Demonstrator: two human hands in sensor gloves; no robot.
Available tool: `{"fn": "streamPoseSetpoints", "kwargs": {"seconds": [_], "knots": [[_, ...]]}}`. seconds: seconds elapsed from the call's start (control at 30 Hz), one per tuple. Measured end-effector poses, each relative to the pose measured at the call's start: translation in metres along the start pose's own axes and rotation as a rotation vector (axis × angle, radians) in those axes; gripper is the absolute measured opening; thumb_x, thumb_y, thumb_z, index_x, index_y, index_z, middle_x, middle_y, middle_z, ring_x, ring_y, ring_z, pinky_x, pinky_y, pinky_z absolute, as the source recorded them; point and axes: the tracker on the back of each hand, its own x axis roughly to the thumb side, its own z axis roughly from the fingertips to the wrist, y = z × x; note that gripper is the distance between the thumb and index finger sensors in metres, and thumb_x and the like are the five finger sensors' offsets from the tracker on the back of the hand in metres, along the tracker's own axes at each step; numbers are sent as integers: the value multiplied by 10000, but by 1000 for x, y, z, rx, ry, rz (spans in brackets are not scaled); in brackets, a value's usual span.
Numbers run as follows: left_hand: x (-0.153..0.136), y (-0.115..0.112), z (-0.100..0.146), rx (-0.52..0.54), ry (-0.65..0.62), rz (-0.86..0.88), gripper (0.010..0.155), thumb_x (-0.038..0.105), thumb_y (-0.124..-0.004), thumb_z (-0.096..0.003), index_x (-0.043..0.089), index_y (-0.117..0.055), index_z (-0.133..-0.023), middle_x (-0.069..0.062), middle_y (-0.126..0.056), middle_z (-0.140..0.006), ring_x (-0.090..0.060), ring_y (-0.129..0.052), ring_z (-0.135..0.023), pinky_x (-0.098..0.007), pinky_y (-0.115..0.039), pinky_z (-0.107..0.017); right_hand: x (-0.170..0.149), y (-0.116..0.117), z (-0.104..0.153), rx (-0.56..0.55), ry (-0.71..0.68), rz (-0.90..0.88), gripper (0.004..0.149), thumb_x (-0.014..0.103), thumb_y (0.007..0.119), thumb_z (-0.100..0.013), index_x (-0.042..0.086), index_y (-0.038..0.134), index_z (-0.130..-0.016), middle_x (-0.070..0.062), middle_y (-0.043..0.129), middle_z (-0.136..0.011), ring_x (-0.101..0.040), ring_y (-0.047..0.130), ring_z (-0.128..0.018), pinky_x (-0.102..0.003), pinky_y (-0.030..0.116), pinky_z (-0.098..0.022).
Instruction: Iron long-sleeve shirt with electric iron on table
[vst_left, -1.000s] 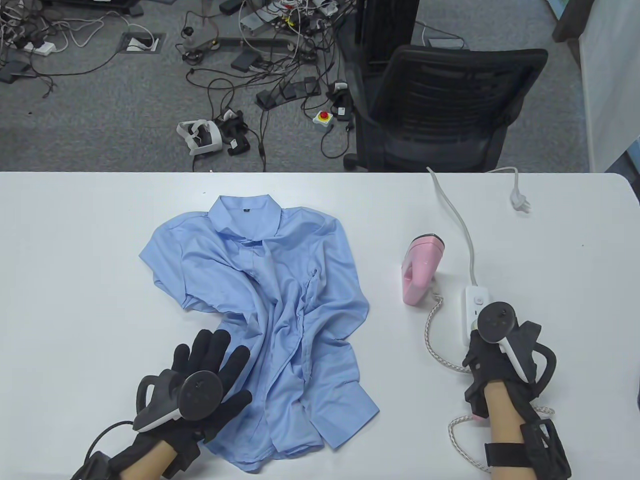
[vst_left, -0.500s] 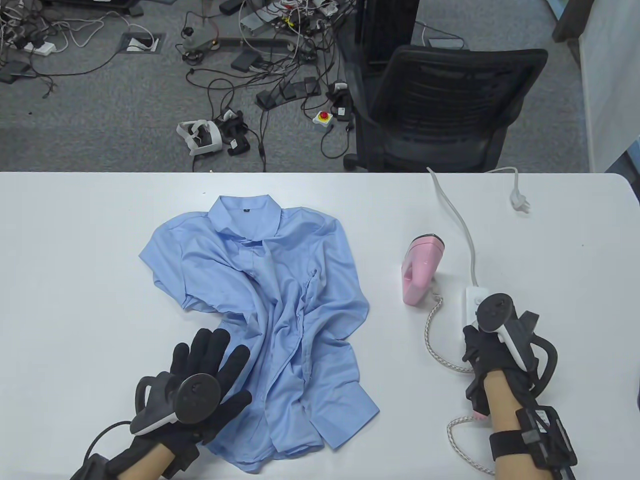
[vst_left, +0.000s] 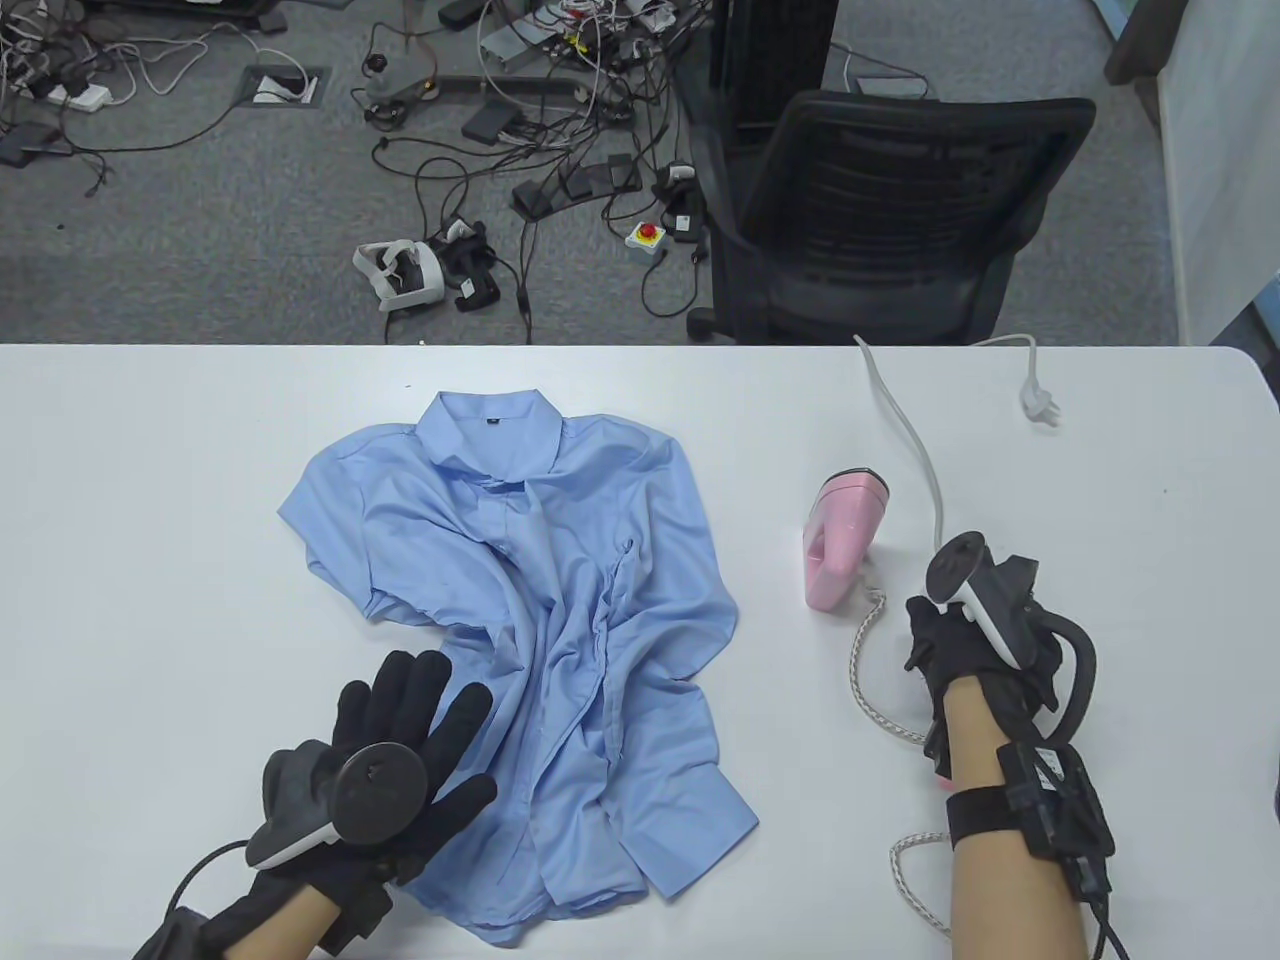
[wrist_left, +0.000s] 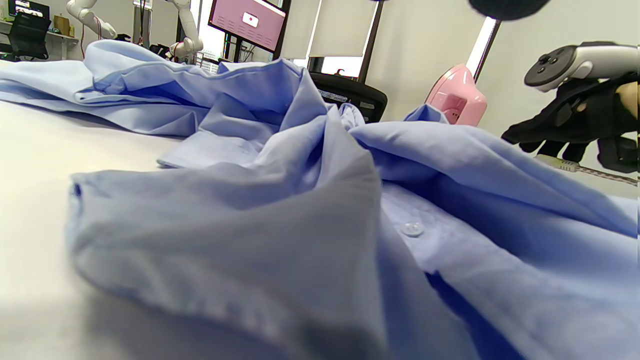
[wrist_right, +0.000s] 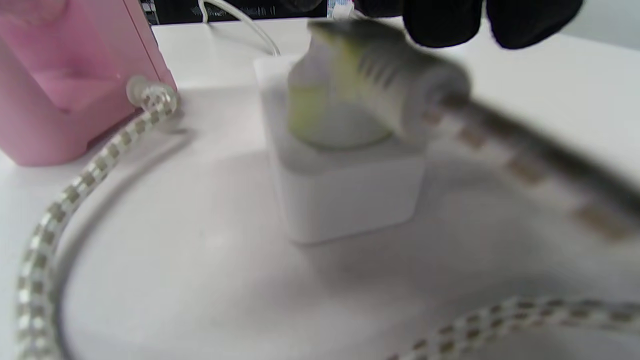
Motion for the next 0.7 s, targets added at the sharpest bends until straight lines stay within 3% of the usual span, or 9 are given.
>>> {"fn": "streamPoseSetpoints", "kwargs": {"seconds": [0.1, 0.4, 0.7], "knots": [[-1, 0, 0, -6, 5, 3, 726, 686, -558, -502, 385, -236, -1078, -8, 49, -1140, -312, 32, -1037, -670, -126, -705, 0, 9, -8, 30, 16, 26, 769, 635, 468, -345, 248, 420, -1007, -107, 383, -1028, -395, 576, -898, -559, 623, -599], [-2, -3, -2, -31, 15, 4, 726, 687, -556, -502, 385, -235, -1079, -9, 51, -1139, -312, 34, -1036, -670, -126, -705, -1, 12, -19, 97, -16, -34, 738, 612, 540, -361, 217, 385, -964, -129, 416, -1014, -401, 563, -905, -569, 616, -608], [-1, -1, -2, -41, 4, -4, 724, 688, -555, -502, 387, -233, -1078, -7, 55, -1137, -309, 40, -1035, -669, -123, -705, 11, 15, -17, -5, -47, 84, 732, 589, 582, -363, 145, 448, -930, -186, 565, -957, -430, 726, -809, -534, 710, -568]]}}
